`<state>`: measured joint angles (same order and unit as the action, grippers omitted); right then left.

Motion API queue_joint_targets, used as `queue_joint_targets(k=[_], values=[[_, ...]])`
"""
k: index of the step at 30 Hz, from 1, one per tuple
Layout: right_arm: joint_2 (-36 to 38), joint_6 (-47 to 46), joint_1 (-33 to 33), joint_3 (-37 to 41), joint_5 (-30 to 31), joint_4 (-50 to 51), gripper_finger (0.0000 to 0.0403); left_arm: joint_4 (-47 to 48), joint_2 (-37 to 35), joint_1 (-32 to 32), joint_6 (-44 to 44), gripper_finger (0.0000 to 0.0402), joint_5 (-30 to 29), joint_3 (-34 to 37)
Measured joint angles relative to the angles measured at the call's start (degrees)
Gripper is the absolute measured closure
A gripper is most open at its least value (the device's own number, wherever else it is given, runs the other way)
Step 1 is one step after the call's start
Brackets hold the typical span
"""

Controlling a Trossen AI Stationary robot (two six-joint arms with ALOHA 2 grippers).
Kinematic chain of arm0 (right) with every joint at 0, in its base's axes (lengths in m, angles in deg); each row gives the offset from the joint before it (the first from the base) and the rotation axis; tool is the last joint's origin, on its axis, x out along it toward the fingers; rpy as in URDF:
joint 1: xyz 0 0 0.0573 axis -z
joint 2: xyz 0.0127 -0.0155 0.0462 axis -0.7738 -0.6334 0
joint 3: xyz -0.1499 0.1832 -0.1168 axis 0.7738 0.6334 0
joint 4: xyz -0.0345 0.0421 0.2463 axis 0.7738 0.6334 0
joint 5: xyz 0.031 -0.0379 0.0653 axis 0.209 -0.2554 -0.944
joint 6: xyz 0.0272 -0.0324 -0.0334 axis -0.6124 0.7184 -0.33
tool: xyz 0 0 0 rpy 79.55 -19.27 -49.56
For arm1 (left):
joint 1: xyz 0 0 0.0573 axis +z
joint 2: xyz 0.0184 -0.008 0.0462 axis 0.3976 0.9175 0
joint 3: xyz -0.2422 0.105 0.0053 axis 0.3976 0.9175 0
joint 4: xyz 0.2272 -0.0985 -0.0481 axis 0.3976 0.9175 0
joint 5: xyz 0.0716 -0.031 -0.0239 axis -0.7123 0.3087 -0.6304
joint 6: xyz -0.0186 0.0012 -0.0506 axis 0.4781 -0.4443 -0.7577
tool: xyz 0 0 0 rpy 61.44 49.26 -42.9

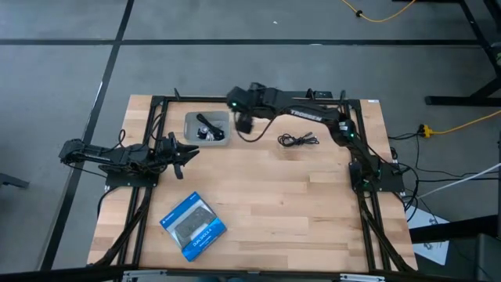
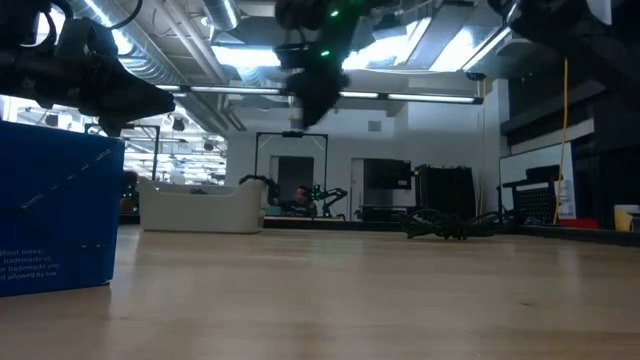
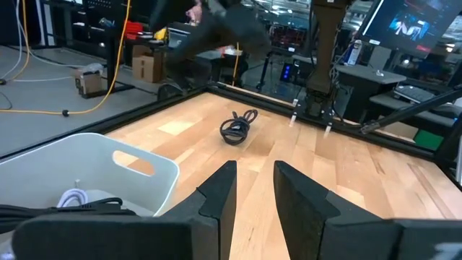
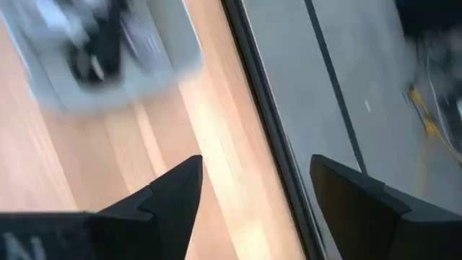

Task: Pick and place USB-C Cables
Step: Put the black gray charger cable into the white bin

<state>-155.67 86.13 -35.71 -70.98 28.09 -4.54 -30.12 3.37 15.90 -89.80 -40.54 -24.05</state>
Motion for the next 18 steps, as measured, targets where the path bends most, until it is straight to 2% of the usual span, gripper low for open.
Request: queue_joint_targets(k=[3,7,11,14,18], values=[[2.1,-4.6,0.6,0.0,3.3,12.7,0.0156,0.0,0.0,0.0,0.0,0.0315,-0.1,0.0],[2.8,-9.3,2.0,0.1,3.6,26.1,0.0176,0.0,0.0,0.0,0.0,0.0315,-0.7,0.0],[4.0,-2.8,4.1,2.3,2.1,25.0,0.0186,0.0,0.0,0.0,0.0,0.0315,-1.3,0.0],[4.6,-2.8,6.6,4.0,0.3,25.0,0.0187,0.0,0.0,0.0,-1.4,0.0315,-1.4,0.0],[7.0,-2.8,9.3,8.1,-7.9,25.0,0.0187,-0.1,0.0,0.0,-3.0,0.0315,-1.4,0.0]])
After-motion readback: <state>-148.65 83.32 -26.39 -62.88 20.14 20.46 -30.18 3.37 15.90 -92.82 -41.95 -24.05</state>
